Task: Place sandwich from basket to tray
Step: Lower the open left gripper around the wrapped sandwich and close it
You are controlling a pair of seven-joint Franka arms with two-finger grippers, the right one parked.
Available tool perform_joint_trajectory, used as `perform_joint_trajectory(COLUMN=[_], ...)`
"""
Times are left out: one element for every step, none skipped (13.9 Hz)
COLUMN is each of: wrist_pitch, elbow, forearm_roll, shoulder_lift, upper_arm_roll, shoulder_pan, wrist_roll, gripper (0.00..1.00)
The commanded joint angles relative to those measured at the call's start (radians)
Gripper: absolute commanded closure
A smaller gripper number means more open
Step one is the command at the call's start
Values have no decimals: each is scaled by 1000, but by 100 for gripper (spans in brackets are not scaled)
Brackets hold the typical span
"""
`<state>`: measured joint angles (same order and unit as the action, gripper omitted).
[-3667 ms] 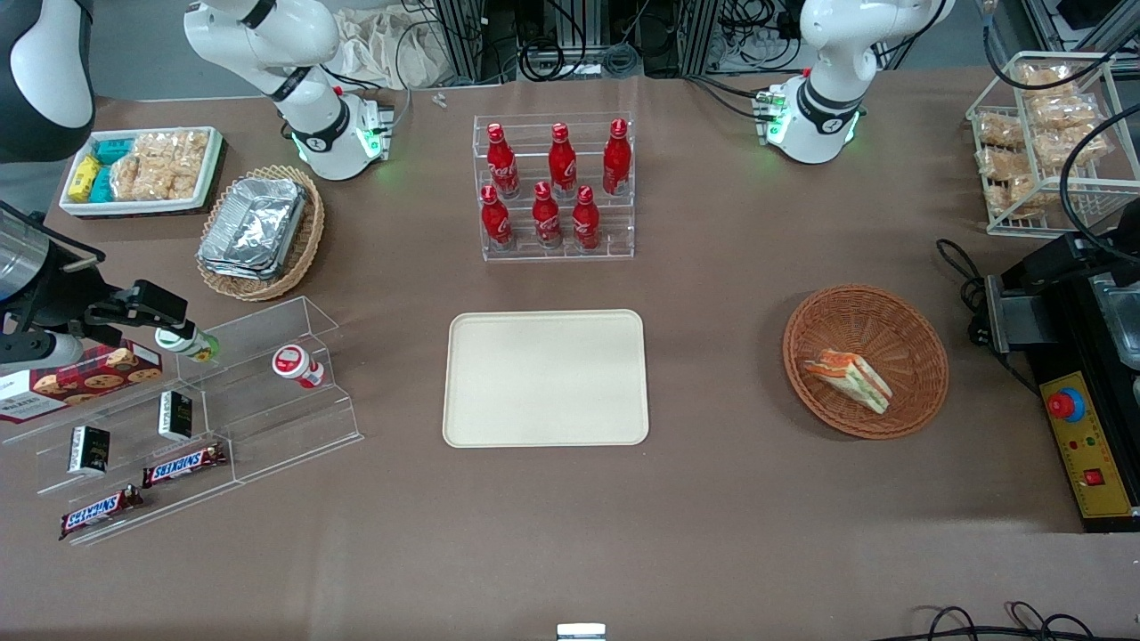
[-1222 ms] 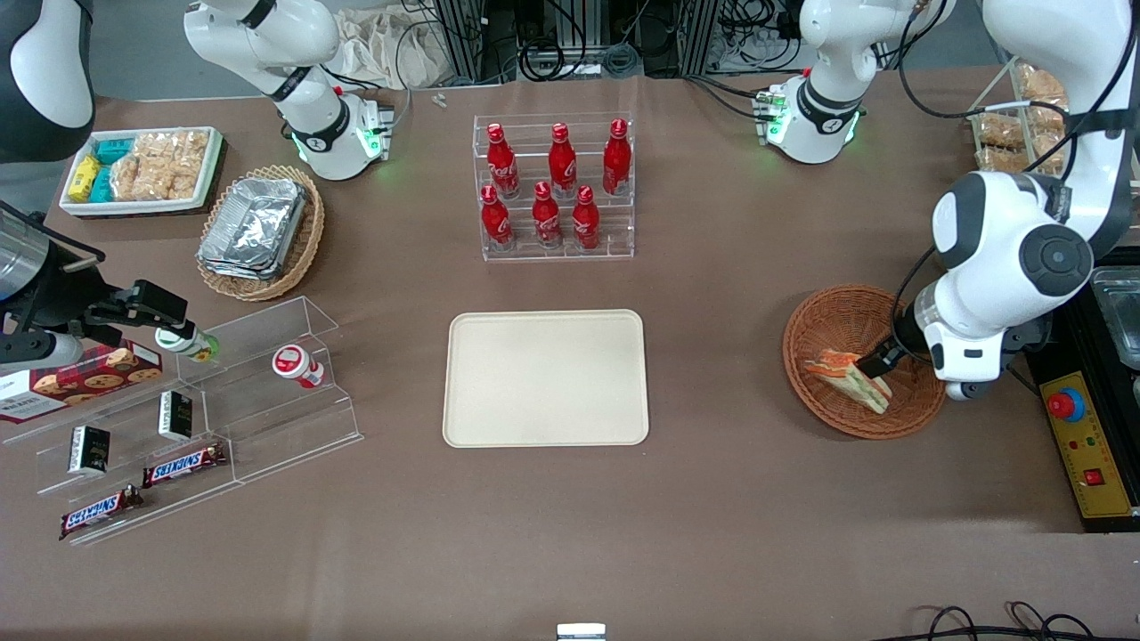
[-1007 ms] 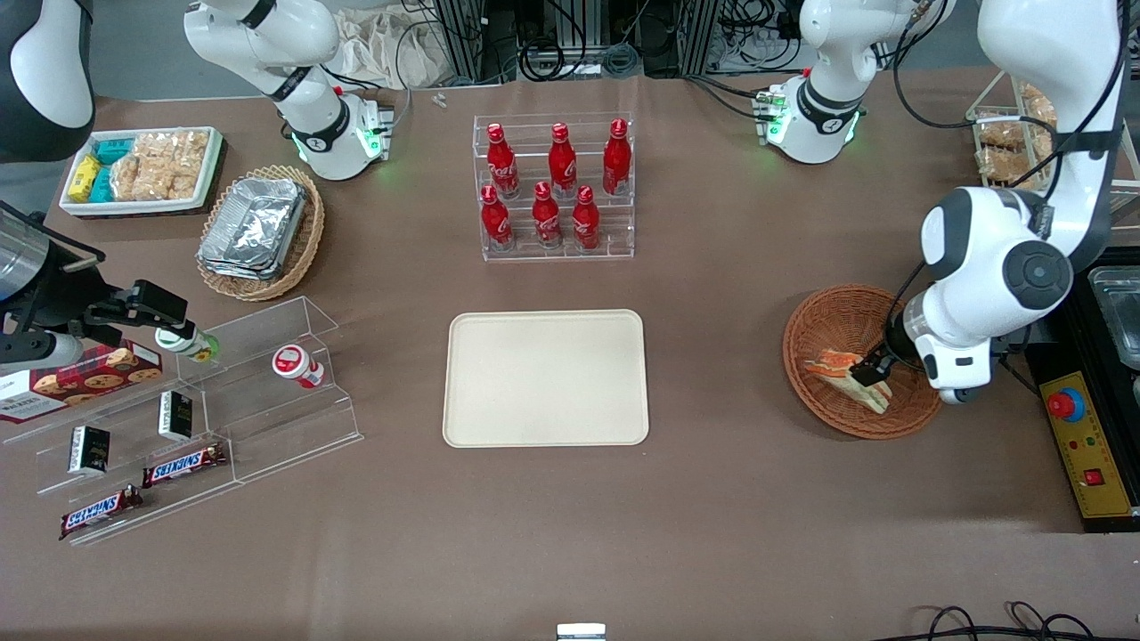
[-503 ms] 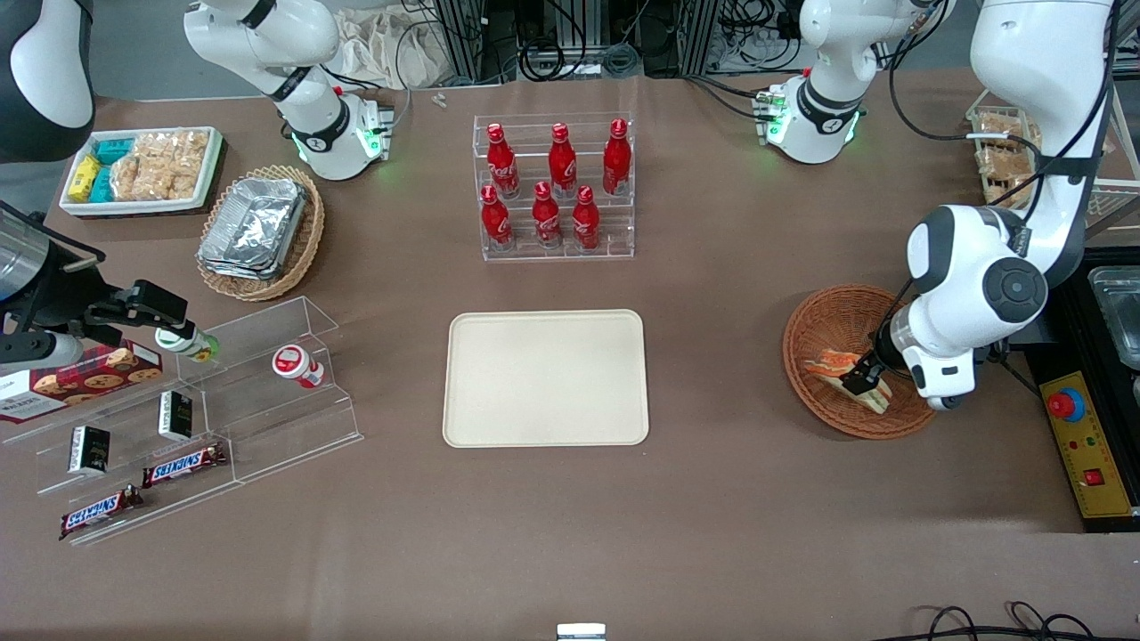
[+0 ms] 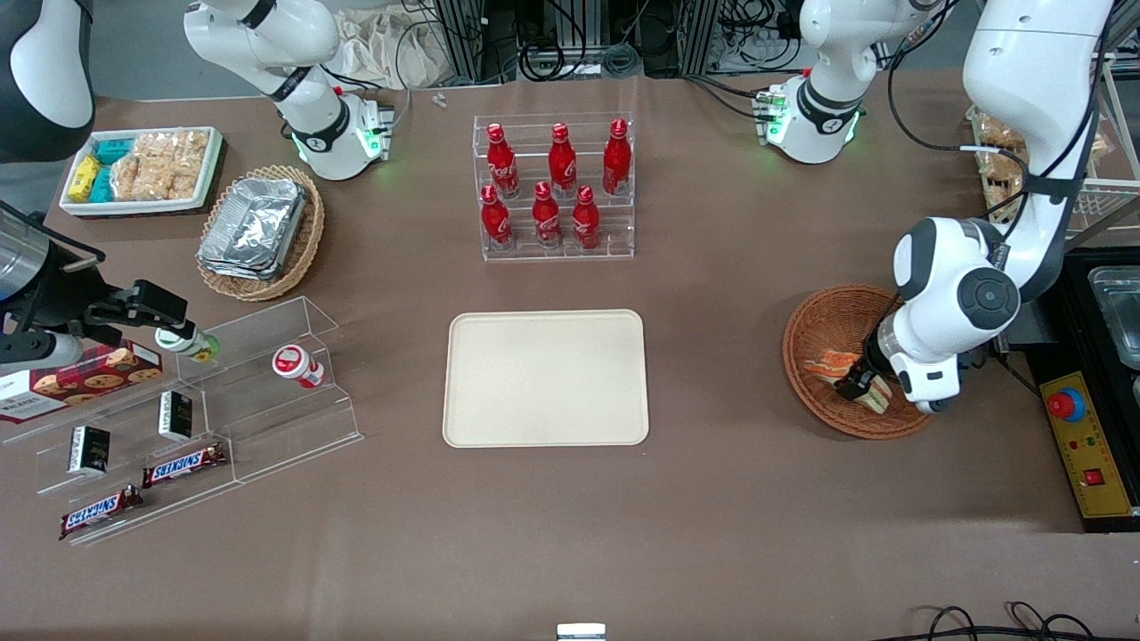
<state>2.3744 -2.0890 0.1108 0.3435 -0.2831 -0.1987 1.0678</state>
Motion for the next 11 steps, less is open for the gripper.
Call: perform_joint_trajectory(wrist_pitch=[49,55,62,62,62,60,60,60,60,60,48], elbow=[-28,-29,-29,-26,-26,-25,-23,-22,-19,-17,-8], forearm_roll=[41,53,59,59,59,59,61,61,61,61,61], shoulder_lift=[3,8,15,20,20,19,19,17,15,9,2], upper_arm_roll=[1,1,2,4,4,4,4,4,4,4,2], shoulder_pan=[1,1,1,1,1,1,1,1,2,2,2], wrist_roll=[47,47,47,49,49,54,66,72,80,90,101], gripper=[2,3,5,10,19,36,54,64,71,79,90])
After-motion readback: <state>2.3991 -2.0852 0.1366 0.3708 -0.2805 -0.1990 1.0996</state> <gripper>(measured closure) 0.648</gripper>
